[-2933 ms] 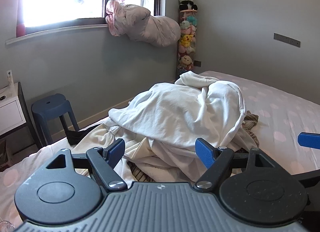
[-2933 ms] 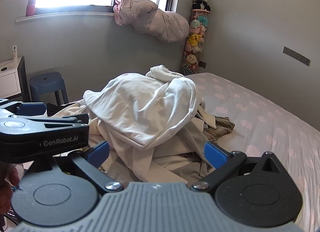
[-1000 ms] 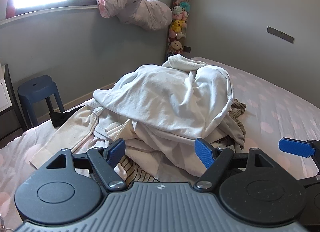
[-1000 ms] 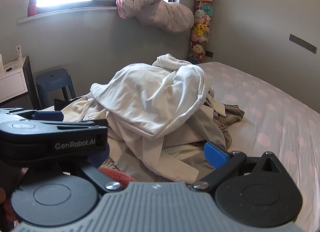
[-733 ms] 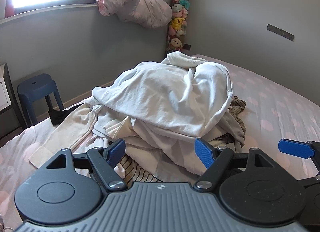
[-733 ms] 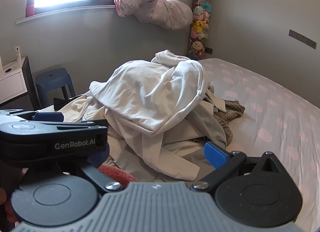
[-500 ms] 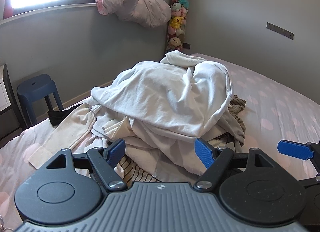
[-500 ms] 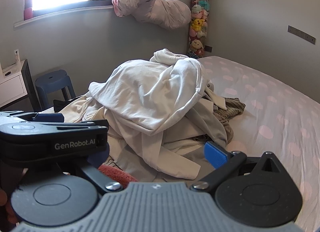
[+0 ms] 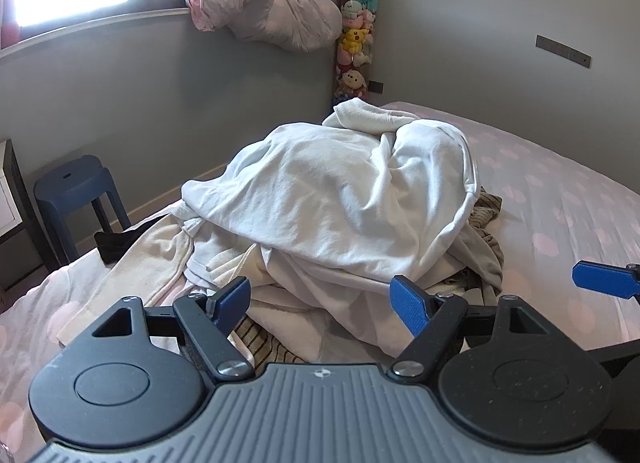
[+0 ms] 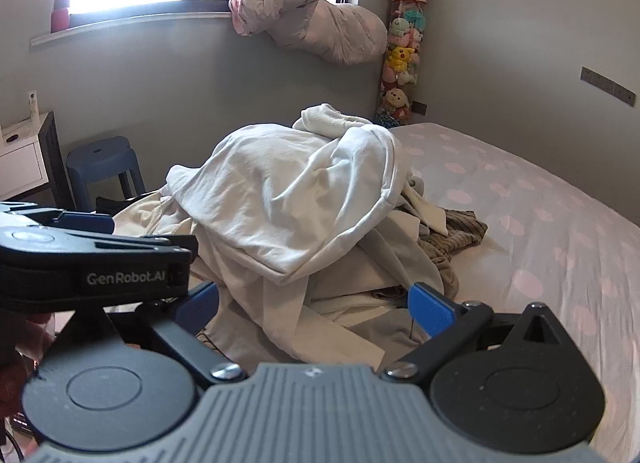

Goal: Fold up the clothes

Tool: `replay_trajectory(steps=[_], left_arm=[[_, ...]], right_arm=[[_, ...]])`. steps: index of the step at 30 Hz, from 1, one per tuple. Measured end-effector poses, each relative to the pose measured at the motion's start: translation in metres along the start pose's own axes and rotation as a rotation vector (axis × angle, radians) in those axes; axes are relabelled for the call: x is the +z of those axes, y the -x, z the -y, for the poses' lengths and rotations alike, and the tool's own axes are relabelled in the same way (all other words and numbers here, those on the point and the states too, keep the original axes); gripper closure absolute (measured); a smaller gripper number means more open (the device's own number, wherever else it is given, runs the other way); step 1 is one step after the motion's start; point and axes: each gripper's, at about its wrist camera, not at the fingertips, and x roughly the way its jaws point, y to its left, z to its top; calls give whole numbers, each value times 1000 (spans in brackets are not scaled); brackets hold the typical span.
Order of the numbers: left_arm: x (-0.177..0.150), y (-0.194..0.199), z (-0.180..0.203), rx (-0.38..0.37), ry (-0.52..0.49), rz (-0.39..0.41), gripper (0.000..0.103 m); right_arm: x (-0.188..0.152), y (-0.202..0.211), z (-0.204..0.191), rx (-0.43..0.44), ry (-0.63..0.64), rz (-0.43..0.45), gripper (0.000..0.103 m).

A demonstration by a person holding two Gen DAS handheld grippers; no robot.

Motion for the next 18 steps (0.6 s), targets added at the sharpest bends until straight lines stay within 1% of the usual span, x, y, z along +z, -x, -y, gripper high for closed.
replay_trajectory(steps=[3,7,9,12,14,15,16,18], left_arm=[[6,-11,-8,-11,13,-13,27],[18,-31,-19,-45,39,-34,27],[26,-42,-22,-35,32,-37,27],[38,-59,-27,-56,46,-60,27],[45,-73,-30,-64,59,-80,27],[48,-78,-31,-63,63,-87,27],[51,-83,-31,-62,67,-94,27],[56,-93,-32,-60,74,-108,27]], right_arm=[[7,-11,7,2,12,1,1],[20,-31,20,13,11,-9,1],[26,-43,26,17,7,-20,1],[36,-61,36,31,-9,-30,3],[43,-74,43,36,-17,-34,12],[47,-81,46,34,-19,-37,24],[50,-90,49,35,-20,-43,32],[56,-106,56,34,-35,-54,35]])
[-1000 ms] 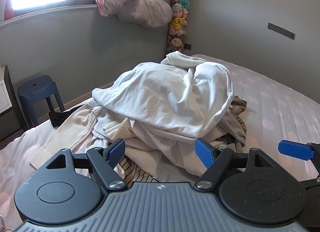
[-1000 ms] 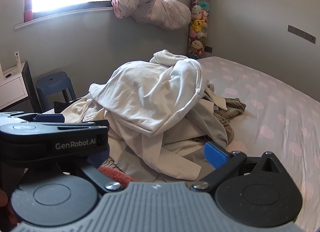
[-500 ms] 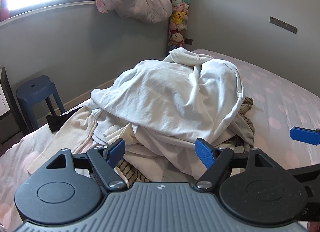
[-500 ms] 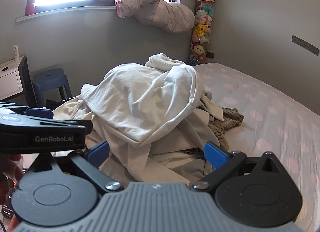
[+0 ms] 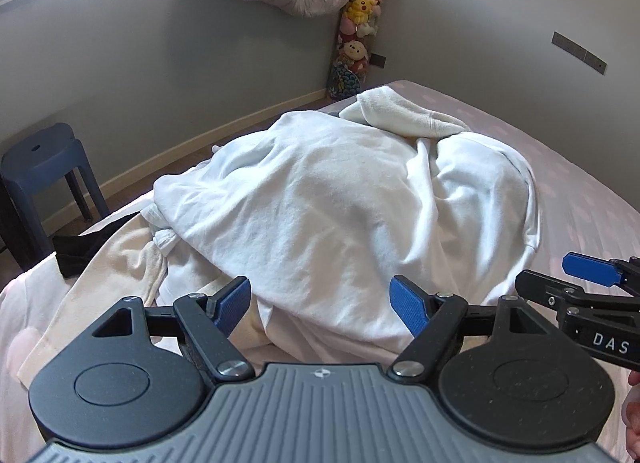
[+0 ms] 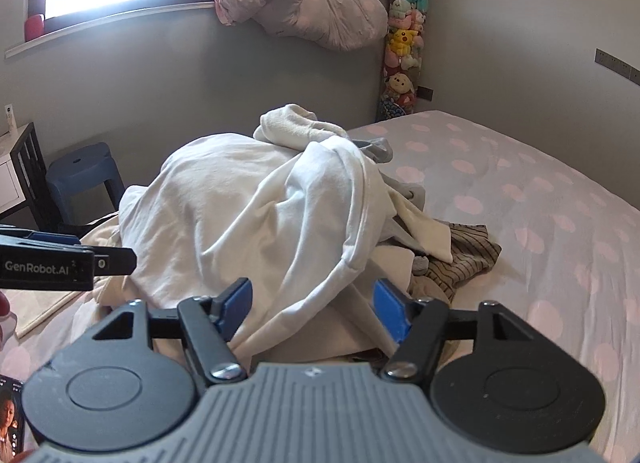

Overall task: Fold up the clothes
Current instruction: 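Grasp the white shirt with the right gripper and lift it off the heap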

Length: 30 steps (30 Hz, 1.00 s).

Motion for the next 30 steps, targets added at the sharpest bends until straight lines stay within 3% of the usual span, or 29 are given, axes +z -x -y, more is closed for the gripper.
replay_trajectory(steps=[5,8,9,10,18,23,30], left_arm=[[12,-20,7,8,-18,-24,27],[15,-29,9,13,-26,-49,27],[15,-30,9,14,-28,-56,27],[15,-31,9,15,-31,-62,27],[6,-19,-3,51,-27,-88,27],[8,1,-4,64,-39,-55,27],[18,33,10,57,-80,8,27]], right_arm=[[17,-33,17,-29,-41,-15,42],[24,-49,24,-21,-70,-34,65],[25,-48,24,-21,-74,-24,82],[26,-47,25,-20,-78,-14,90],[32,2,56,-183,-117,167,98],[34,43,59,-285,-53,282,98],[35,127,95,-449,-88,444,98]])
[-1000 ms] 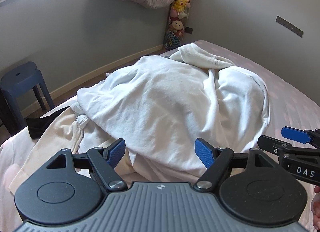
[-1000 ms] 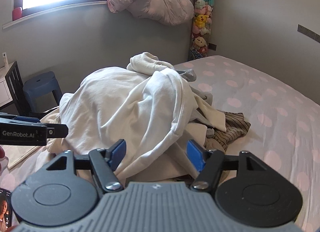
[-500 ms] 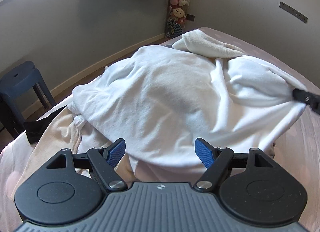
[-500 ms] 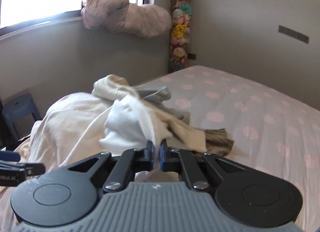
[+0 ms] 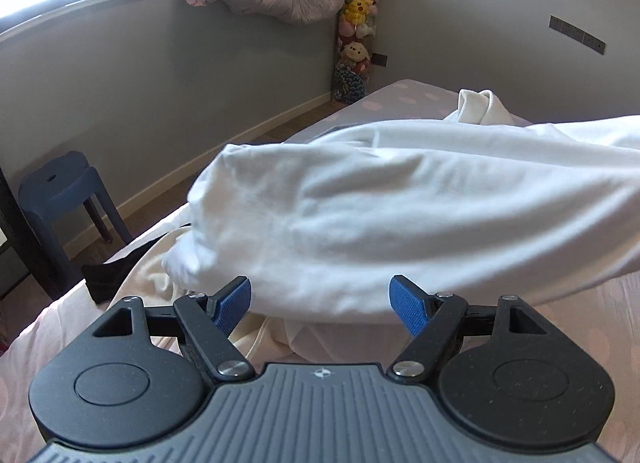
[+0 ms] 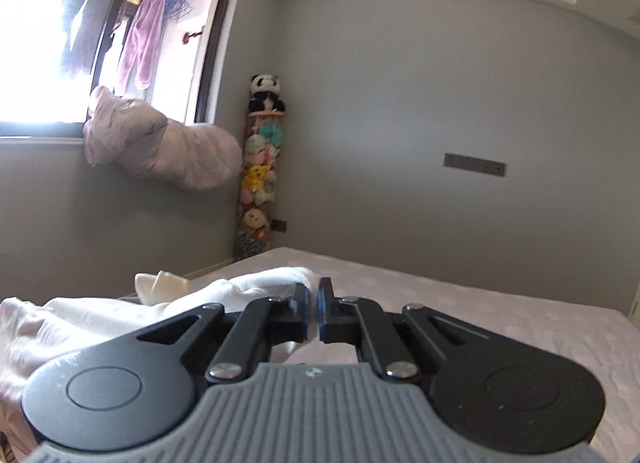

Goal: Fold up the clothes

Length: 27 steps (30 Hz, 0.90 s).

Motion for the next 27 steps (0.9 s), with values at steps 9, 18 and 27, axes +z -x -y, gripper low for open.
replay_trajectory(steps=[9,18,27], left_arm=[[5,24,50,-119,-60,14,27],[-19,29,144,-98,-315,54,26],[-50,-5,228,-259,-549,-55,27]], right_arm=[[-38,67,138,-293,-32,-97,98],[-143,110,244,-492,-174,-412,97],[-183,135,266,-444,-270,-516,79]])
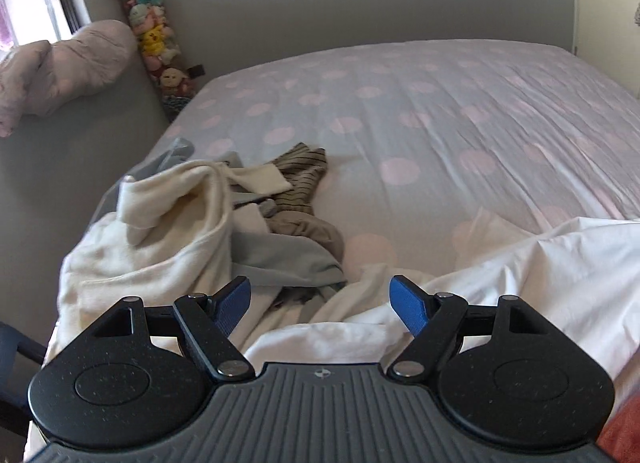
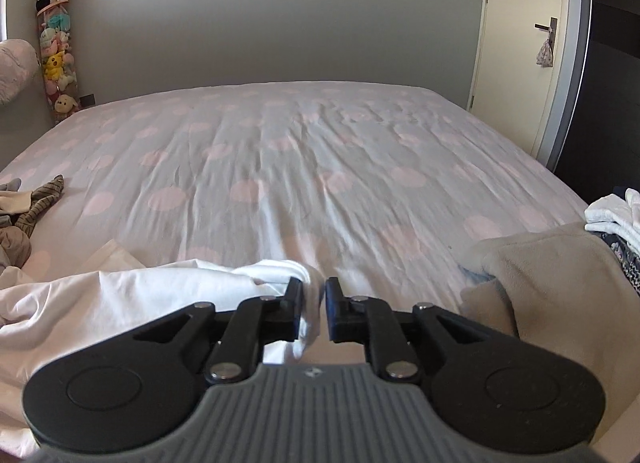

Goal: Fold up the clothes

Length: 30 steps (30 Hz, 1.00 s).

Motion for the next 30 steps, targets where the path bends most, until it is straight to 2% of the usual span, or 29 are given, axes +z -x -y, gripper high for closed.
replay_trajectory(steps=[1,4,8,12,16,18,21,25,26,27,28,29,30], left_arm=[[1,-8,2,-30,7,-18,27],[3,-35,7,-101,23,-79,27],[4,-73,13,-160,23,-189,27],[7,-99,14,-131,-2,-206,27],[13,-128,7,-156,5,-239,29],[15,-141,9,-165,-16,-243,30],[13,-162,18,-179,-49,-284,30],[2,-188,27,-199,-58,-377,31],[-1,-192,29,-205,-56,-389,37],[-4,-193,29,-224,-49,-391,48],[-5,-193,28,-243,-34,-387,54],[-6,-192,27,-259,-20,-382,64],[-5,-189,26,-265,-12,-370,79]], right_arm=[[0,7,3,2,8,16,63],[3,16,7,28,34,43,51],[8,2,7,70,53,3,47],[5,-31,2,93,70,-92,40],[2,-68,6,94,62,-223,29],[1,-84,14,70,41,-272,28],[-1,-101,33,43,-5,-338,20],[-10,-119,55,86,-109,-424,20],[-12,-121,59,103,-140,-434,21],[-14,-121,60,121,-151,-437,29],[-15,-121,61,139,-162,-440,51],[-16,-121,61,157,-173,-442,66],[-17,-120,60,171,-174,-447,89]])
